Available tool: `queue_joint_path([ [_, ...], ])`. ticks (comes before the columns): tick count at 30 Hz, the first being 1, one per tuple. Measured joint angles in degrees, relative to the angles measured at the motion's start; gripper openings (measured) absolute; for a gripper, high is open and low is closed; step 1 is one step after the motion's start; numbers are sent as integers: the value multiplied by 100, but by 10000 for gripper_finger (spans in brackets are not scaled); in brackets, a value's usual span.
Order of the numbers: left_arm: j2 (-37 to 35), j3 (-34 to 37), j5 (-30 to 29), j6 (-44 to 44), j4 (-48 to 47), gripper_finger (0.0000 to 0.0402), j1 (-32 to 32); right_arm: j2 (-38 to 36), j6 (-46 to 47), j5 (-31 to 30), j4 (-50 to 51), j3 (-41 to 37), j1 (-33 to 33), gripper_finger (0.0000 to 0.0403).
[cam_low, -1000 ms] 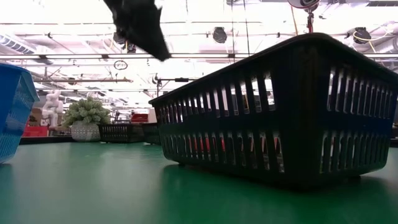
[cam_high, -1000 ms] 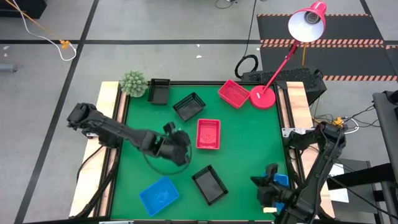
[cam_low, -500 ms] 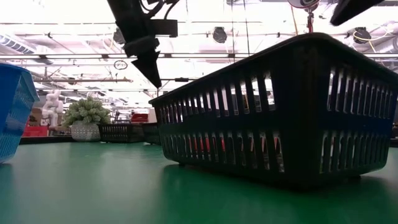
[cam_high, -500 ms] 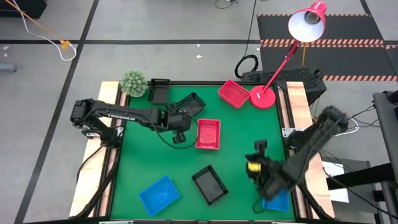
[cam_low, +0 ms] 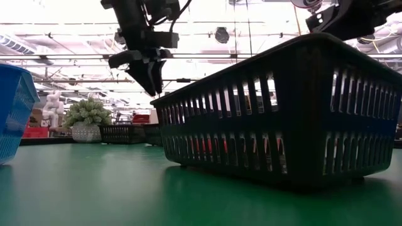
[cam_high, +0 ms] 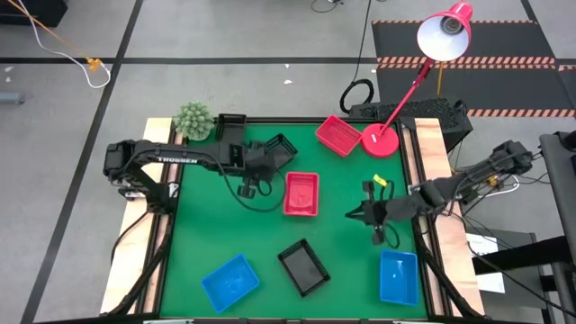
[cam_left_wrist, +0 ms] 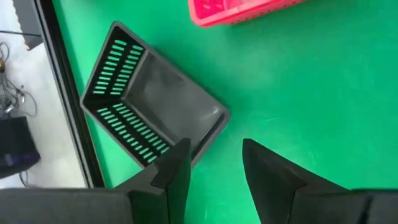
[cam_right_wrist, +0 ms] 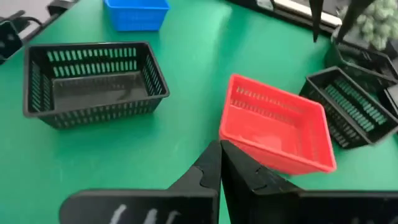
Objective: Stack baskets by color
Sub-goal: Stack the top right black bin on the other top left black bin
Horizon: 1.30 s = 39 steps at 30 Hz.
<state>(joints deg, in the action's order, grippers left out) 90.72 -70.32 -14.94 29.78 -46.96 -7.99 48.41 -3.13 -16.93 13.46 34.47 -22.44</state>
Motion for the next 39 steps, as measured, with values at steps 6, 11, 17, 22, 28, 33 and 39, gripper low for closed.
queue_joint_path([
  [6,0,63,204,486,176,178,-368,-351,-302,570,10,-71,602,0],
  [11,0,480,260,863,565,219,-489,-385,-377,819,12,-71,788,0],
  [17,0,1021,184,1099,1133,219,-518,-385,-408,820,6,-71,791,0],
  [22,2,1493,140,1366,1750,188,-586,-383,-408,819,-61,-71,791,0],
  [28,9,1694,138,1368,2068,151,-713,-383,-406,821,-191,-71,791,0],
  [33,208,1708,146,1452,2176,130,-809,-383,-405,822,-198,-71,791,0],
  [39,644,1676,198,1563,2391,101,-789,-381,-405,822,-178,-71,789,0],
])
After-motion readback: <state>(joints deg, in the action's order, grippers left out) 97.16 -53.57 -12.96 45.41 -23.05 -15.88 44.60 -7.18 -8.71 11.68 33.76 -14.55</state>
